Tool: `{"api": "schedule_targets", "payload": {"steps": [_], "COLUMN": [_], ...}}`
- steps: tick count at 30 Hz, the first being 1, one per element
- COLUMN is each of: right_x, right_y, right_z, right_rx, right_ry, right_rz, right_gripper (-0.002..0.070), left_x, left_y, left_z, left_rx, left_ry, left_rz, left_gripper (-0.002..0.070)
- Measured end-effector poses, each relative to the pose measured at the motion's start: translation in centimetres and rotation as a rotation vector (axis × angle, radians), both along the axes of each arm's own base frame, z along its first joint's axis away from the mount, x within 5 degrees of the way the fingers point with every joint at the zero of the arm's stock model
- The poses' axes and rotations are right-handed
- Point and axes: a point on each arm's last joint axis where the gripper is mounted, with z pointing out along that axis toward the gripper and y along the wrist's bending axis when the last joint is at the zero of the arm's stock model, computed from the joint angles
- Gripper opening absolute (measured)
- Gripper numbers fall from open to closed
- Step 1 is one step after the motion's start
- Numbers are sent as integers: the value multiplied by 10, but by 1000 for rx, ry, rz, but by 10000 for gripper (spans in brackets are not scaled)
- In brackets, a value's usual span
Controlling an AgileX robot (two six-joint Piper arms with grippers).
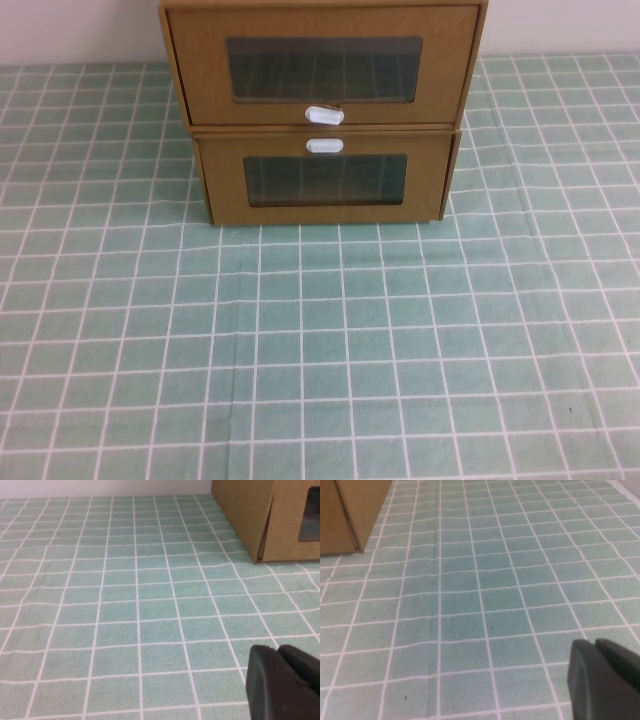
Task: Open the shoe box
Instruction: 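Pull the top drawer of the cardboard box fully open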
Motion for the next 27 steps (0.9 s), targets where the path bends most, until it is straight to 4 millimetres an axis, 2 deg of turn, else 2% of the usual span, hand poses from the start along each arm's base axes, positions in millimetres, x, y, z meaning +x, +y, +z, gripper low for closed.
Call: {"api": "schedule_targets", "payload": {"steps": [6,10,15,20,23,27], "right_x": [0,3,2,-17,-30,-44], "right_y": [0,1,3,5,7,7], "right_z": [1,12,44,84,97,106], "right_rx": [0,0,-1,-1,-9,-17], "right_ry": [-15,-139,-490,-977,-1180,-1362], "right_rz": [1,9,31,62,79,86], "right_gripper": [-16,-16,-16,-16,-16,-16], "left_x": [0,2,2,-5,-8,-11], "left_y": [0,-2,-5,-8,-9,-9], "left_z": [1,9,29,54,60,66], "left_rx": [-2,-13,-40,-76,-86,-95], "left_ry": [-14,-100,-319,-596,-676,-743], "left_rz": [-2,-16,-51,-96,-108,-119], "left_gripper": [-5,-5,-5,-5,-5,-5]}}
